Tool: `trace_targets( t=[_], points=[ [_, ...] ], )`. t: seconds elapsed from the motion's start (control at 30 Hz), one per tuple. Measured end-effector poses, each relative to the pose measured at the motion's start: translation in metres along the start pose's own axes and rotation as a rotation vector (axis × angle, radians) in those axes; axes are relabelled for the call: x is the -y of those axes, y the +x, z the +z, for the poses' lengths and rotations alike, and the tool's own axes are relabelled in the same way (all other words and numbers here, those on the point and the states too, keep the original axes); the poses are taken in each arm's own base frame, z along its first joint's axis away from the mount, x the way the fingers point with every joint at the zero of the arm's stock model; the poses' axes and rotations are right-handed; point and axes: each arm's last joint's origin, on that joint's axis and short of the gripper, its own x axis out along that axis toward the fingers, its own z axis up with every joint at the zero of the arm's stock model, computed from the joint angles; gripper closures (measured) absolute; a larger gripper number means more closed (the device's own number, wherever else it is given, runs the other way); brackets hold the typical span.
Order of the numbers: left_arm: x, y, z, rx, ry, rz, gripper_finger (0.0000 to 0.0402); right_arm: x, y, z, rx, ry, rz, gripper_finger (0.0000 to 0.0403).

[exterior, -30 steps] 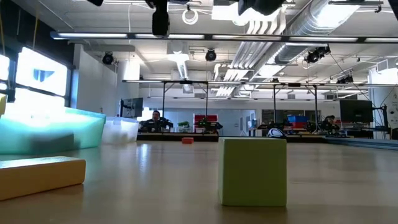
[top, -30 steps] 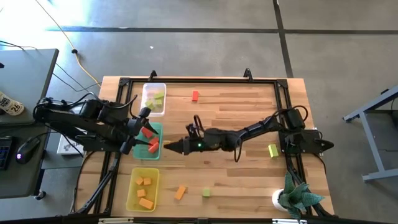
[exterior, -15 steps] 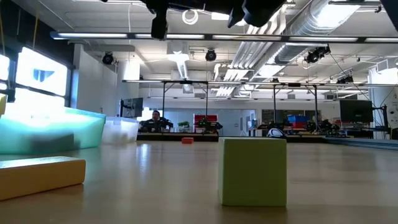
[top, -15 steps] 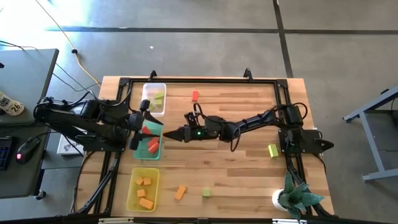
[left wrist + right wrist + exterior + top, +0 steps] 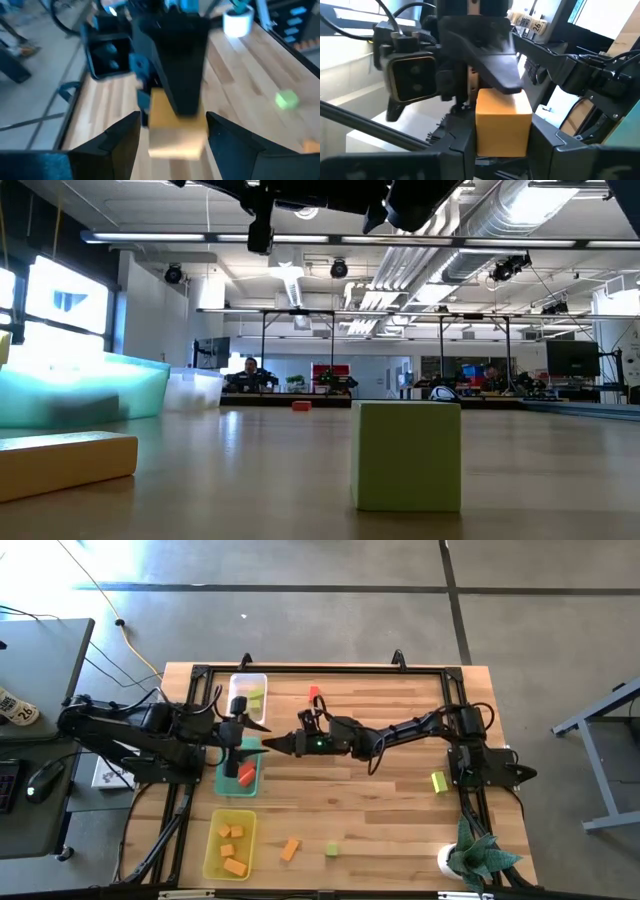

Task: Sort & place blocks by color
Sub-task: Put the yellow cube block into the yellow bin

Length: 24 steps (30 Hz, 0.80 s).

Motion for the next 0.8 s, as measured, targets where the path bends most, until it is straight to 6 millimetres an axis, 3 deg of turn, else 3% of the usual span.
trace_targets(
  t=[0.3, 0.6, 0.8],
  points=[
    [0.0, 0.008, 0.001, -0.013, 0.071, 0.023, 0.0196, 0.003, 0.0, 0.007, -0.001, -0.028, -0.002, 0.0298],
    [0.001, 0.01, -0.001, -0.038, 0.073, 0.022, 0.0297, 0.005, -0.001, 0.012, -0.038, -0.036, 0.007, 0.0288],
    [0.001, 0.01, -0.002, -0.047, 0.041, 0.012, 0.0297, 0.005, -0.001, 0.012, -0.059, -0.045, 0.012, 0.027]
  ],
)
